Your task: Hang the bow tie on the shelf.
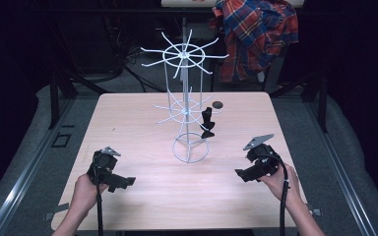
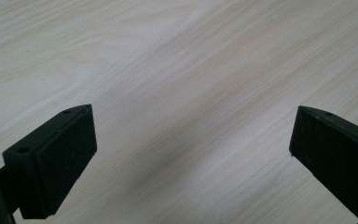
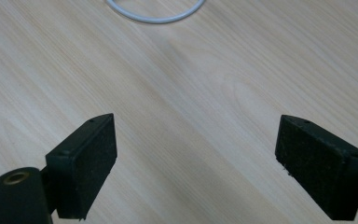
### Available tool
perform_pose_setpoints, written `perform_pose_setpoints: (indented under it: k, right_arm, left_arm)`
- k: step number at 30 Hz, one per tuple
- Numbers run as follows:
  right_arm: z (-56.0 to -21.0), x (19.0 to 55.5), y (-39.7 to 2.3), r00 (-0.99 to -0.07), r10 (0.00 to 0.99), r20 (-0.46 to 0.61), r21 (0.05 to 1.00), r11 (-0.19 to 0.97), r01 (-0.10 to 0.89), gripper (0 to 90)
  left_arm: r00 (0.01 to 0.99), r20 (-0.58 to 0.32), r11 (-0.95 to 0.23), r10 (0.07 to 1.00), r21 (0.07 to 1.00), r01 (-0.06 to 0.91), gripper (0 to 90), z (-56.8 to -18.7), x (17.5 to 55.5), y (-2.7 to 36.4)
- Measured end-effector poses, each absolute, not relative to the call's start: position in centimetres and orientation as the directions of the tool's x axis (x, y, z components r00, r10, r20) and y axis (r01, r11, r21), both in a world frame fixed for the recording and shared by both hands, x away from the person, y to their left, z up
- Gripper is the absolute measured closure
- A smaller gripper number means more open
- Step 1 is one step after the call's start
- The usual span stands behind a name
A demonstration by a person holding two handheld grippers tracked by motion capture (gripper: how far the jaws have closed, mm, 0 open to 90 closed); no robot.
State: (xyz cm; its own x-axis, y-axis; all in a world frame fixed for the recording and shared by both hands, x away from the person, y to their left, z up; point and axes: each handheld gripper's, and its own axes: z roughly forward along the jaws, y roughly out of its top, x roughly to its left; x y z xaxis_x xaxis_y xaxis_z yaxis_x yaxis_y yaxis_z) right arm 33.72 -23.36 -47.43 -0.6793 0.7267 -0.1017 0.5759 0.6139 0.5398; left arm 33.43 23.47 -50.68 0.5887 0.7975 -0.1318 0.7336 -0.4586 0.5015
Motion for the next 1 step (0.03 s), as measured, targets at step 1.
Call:
perform_pose_setpoints:
  k: [1]
  right_arm:
    - [-47.56, 33.78, -23.32, -0.682, 0.725, -0.098, 0.542, 0.614, 0.575, 12.7]
  left_arm:
    - [0.590, -0.131, -0.461, 0.797, 0.500, 0.733, 0.7, -50.72, 33.45, 23.42]
